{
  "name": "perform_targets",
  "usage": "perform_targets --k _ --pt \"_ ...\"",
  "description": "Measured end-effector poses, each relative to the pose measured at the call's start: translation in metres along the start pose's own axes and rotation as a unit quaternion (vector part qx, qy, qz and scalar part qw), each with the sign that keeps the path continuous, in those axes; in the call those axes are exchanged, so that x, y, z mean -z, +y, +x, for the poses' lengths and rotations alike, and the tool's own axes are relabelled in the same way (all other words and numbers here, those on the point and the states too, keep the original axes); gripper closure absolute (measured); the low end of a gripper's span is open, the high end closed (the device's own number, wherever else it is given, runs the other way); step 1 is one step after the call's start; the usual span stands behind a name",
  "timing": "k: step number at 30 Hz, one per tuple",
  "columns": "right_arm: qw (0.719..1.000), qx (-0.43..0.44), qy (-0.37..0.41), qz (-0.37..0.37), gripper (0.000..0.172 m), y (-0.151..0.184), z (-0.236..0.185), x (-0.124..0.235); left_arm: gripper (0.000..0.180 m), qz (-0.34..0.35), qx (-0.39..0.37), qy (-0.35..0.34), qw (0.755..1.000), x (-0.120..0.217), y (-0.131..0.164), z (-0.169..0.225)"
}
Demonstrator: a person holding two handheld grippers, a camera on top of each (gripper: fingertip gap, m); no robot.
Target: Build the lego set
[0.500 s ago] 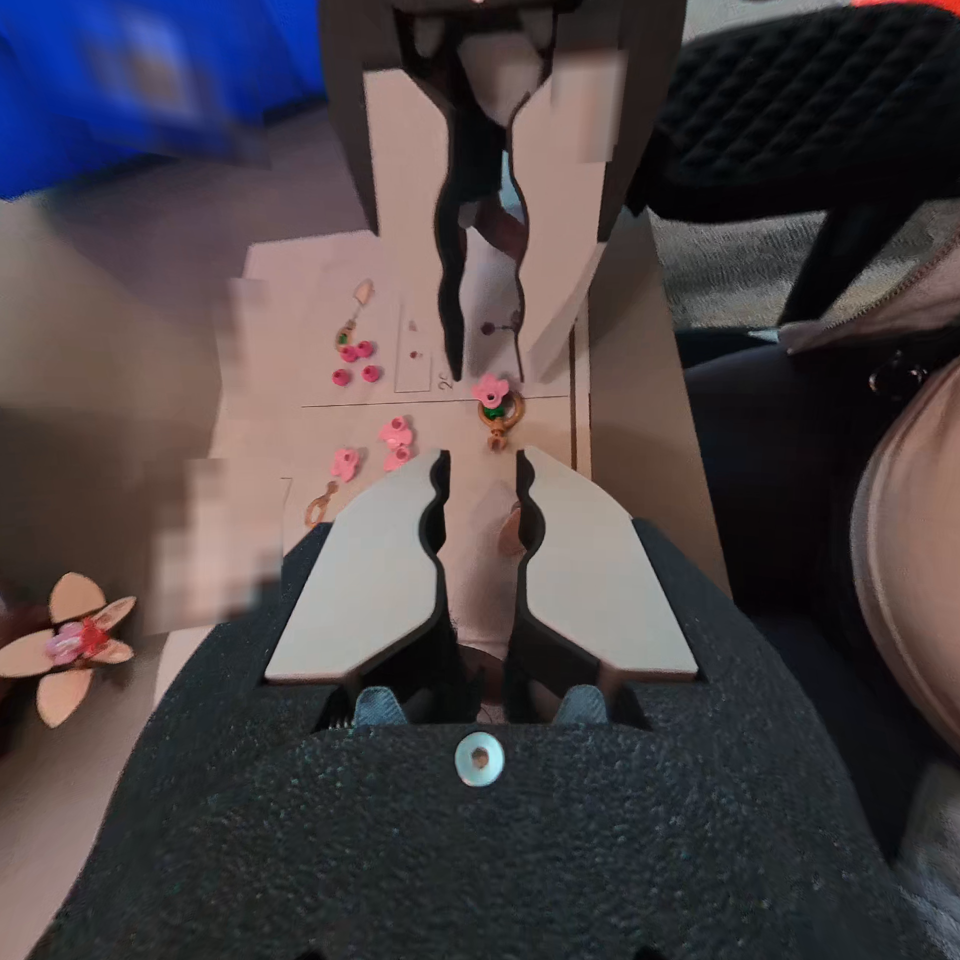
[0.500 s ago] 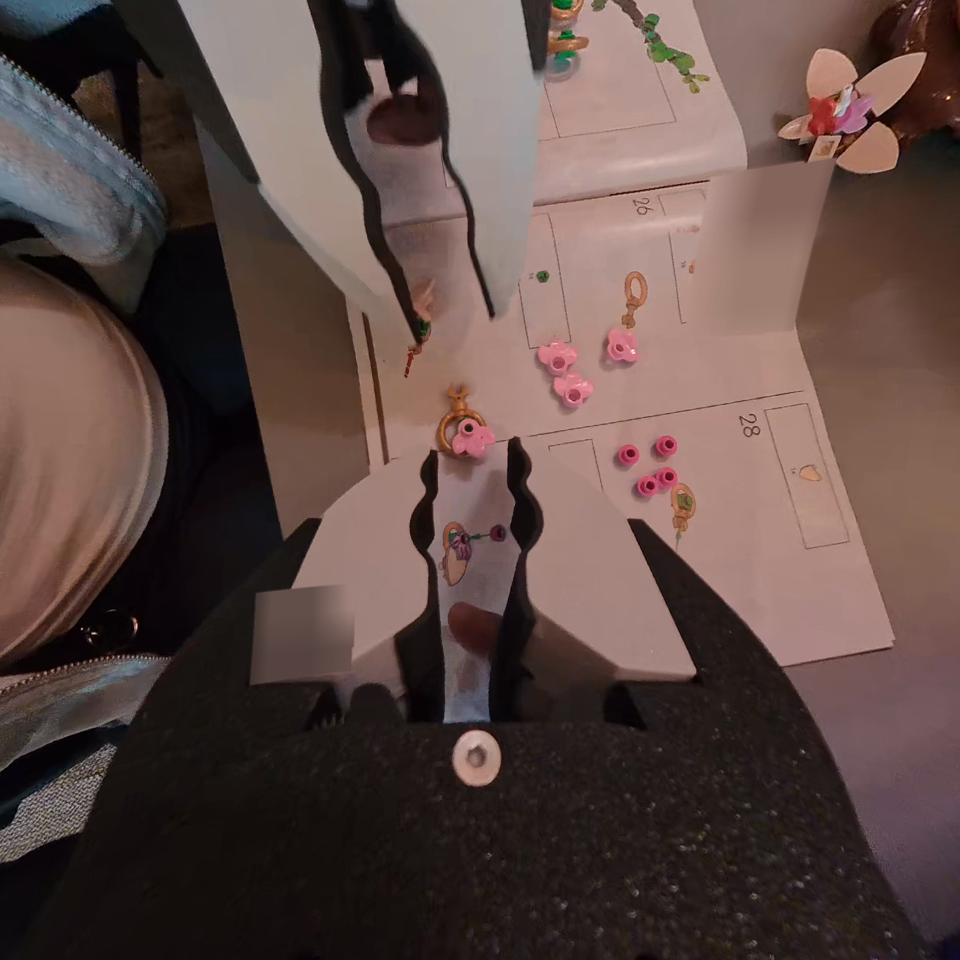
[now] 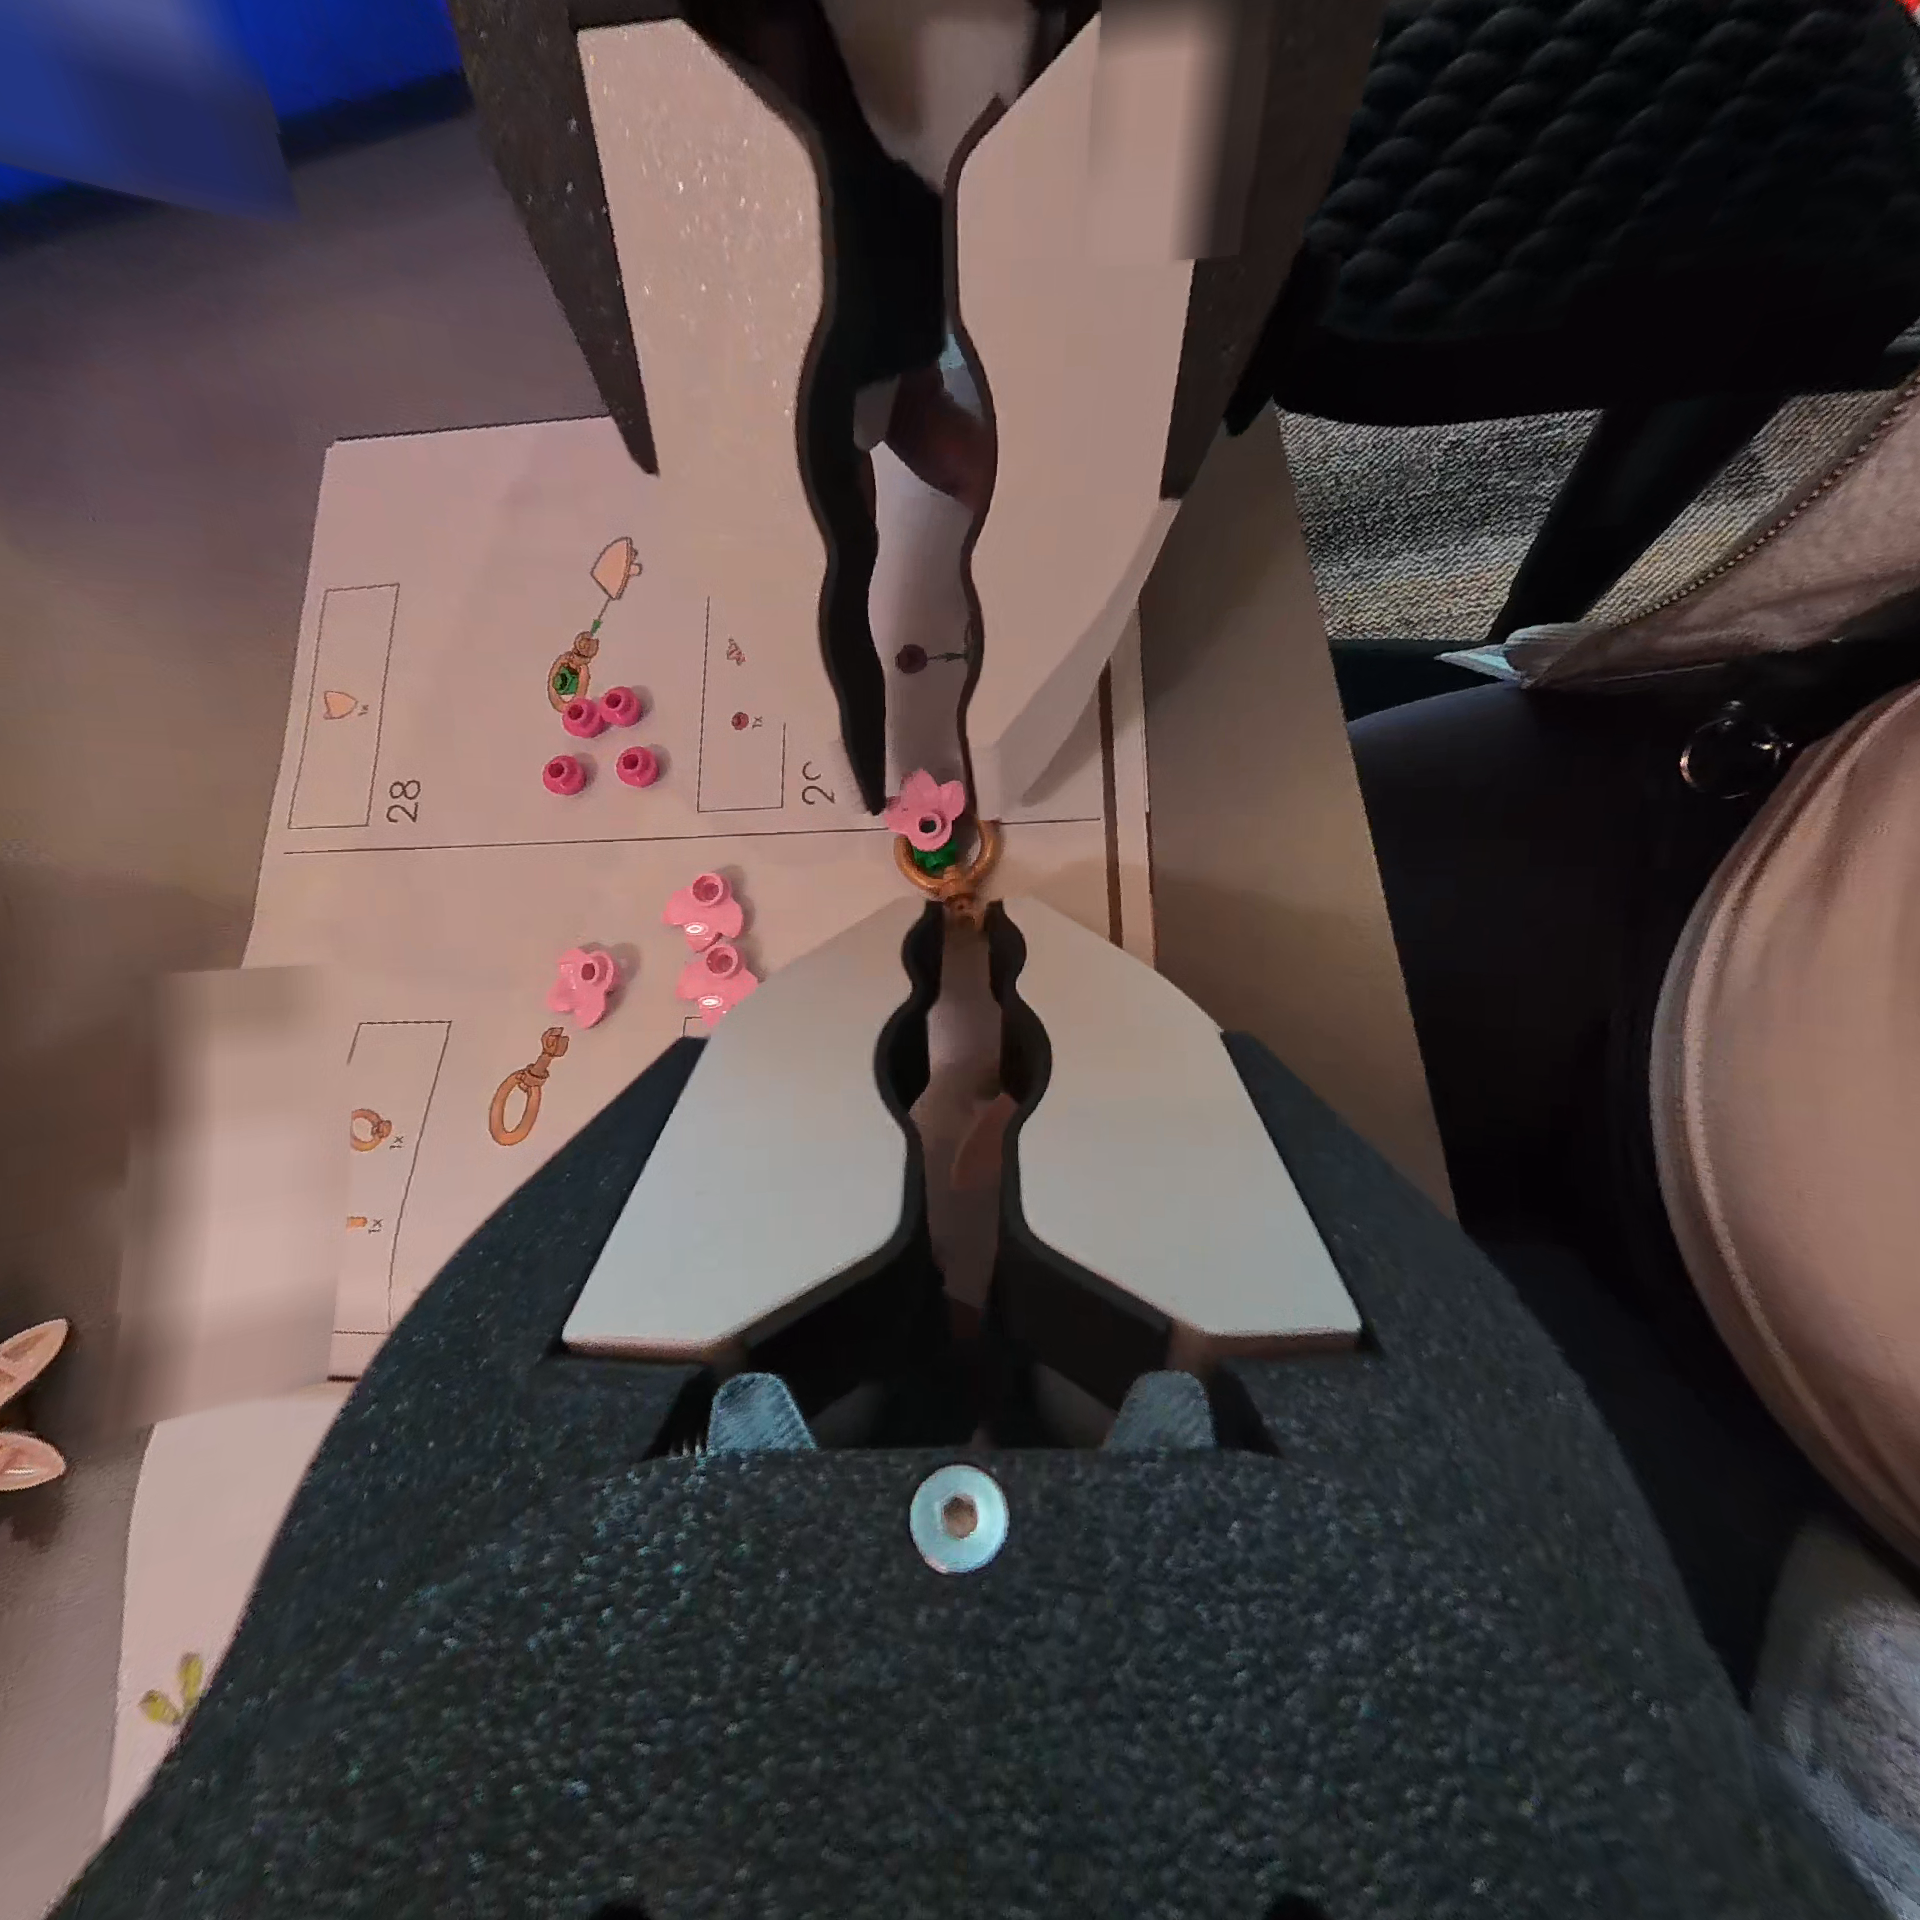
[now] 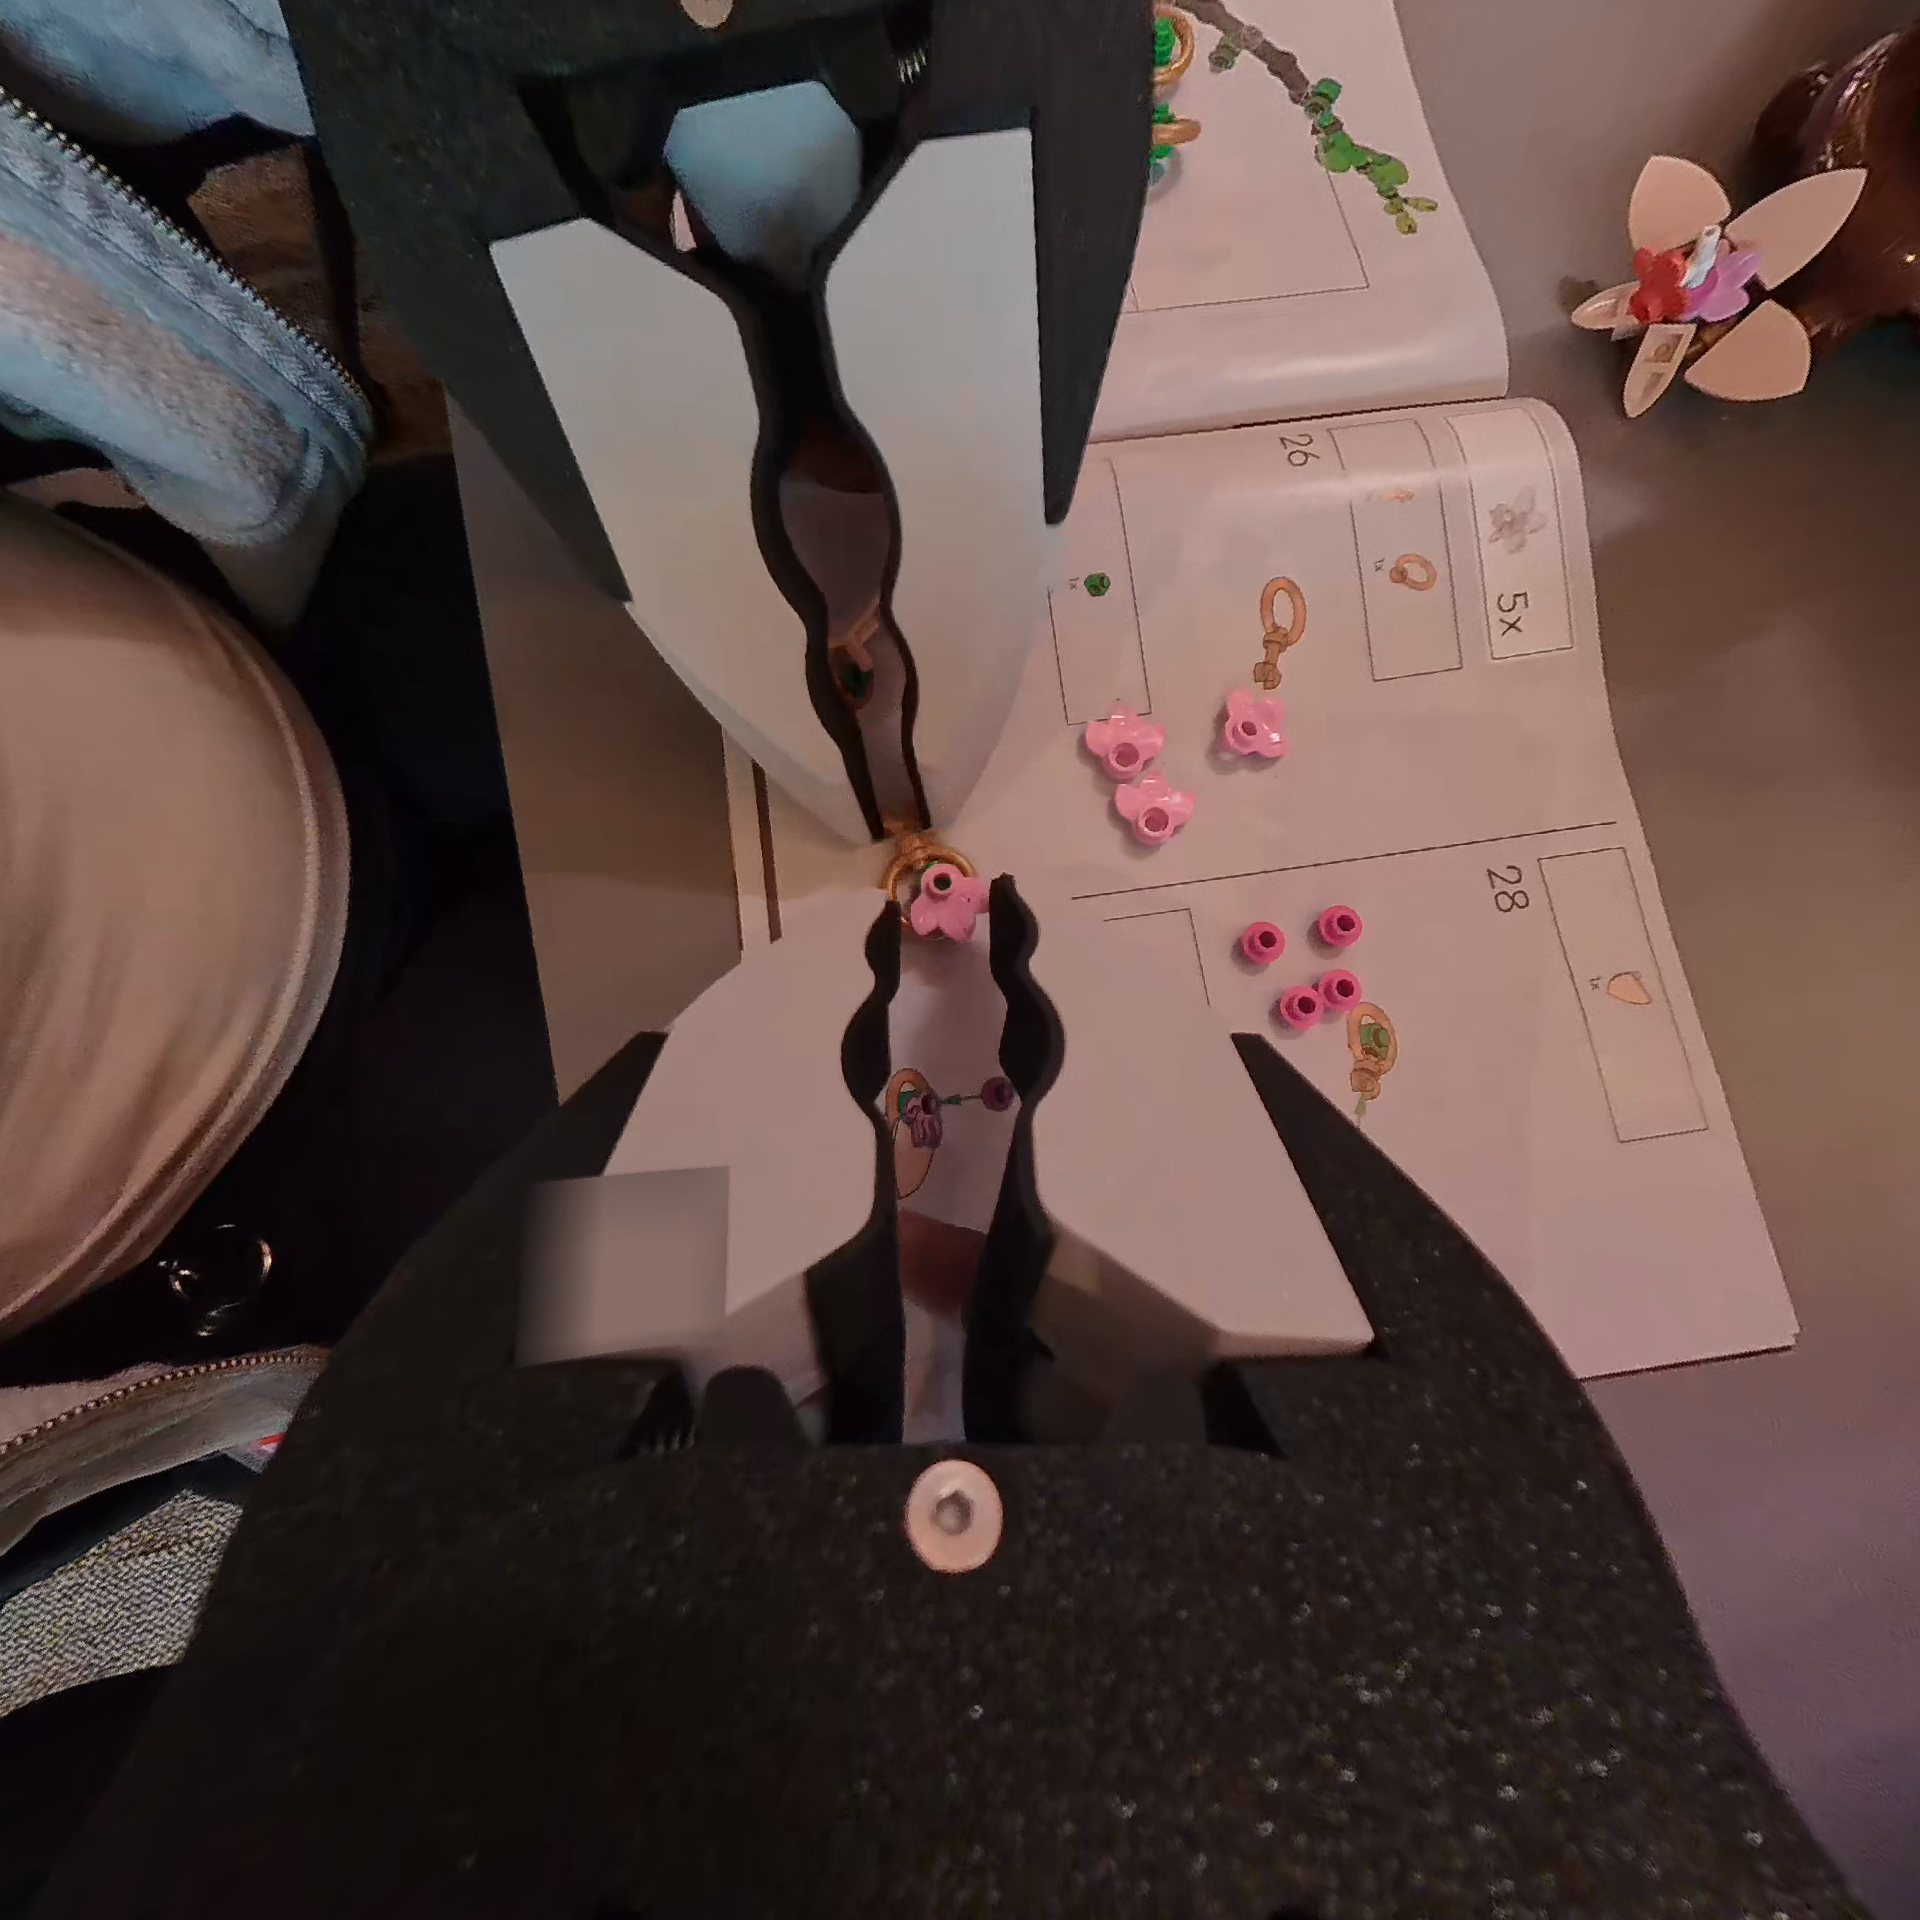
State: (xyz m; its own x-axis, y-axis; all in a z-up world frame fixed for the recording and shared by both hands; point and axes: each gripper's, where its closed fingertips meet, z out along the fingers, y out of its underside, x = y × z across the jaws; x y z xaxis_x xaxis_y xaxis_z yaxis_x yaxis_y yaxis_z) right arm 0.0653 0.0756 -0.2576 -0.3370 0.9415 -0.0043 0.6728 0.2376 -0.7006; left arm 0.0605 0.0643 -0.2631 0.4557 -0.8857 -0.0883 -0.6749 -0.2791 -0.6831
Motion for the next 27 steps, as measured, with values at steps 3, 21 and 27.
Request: perform_targets --k 3,21,27 --pt "1.0 0.001 0.003 -0.001 0.162 0.0002 0.0 -0.0003 0.172 0.007 0.005 -0.003 1.0 -0.0004 -0.0003 -0.0003" --pt "0.999 0.003 0.037 -0.005 0.166 -0.0036 -0.0005 0.002 0.173 0.03 0.036 -0.015 0.999 0.0015 0.0001 -0.0012" --pt "0.999 0.009 0.037 -0.008 0.168 -0.003 0.0005 0.0027 0.173 0.031 0.033 -0.018 0.999 0.0006 -0.0007 -0.0007"
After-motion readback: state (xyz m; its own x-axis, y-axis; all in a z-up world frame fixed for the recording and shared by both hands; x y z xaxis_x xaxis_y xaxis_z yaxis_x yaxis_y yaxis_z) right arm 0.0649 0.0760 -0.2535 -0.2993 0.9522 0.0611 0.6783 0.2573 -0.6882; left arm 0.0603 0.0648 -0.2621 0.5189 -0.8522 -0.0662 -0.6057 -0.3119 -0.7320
